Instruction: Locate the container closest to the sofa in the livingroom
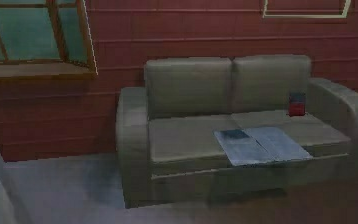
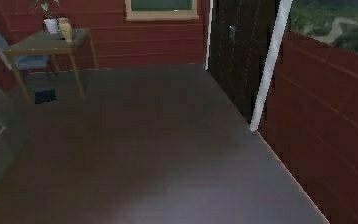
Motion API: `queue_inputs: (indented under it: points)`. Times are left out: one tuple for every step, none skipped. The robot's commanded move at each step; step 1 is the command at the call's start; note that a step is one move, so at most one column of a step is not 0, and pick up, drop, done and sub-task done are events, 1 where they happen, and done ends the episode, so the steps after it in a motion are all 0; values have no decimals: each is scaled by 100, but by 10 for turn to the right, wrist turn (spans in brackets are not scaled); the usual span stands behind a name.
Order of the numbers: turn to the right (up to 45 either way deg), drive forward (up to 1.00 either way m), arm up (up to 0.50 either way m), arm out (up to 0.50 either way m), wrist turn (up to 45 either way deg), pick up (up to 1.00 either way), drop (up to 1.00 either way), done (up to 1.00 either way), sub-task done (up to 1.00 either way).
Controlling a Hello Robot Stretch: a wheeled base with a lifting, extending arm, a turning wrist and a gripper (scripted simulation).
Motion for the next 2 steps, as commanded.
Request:
queue_inputs:
  points:
    - [-450,0,0,0,0,0,0,0,0]
    - [-450,0,0,0,0,0,0,0,0]
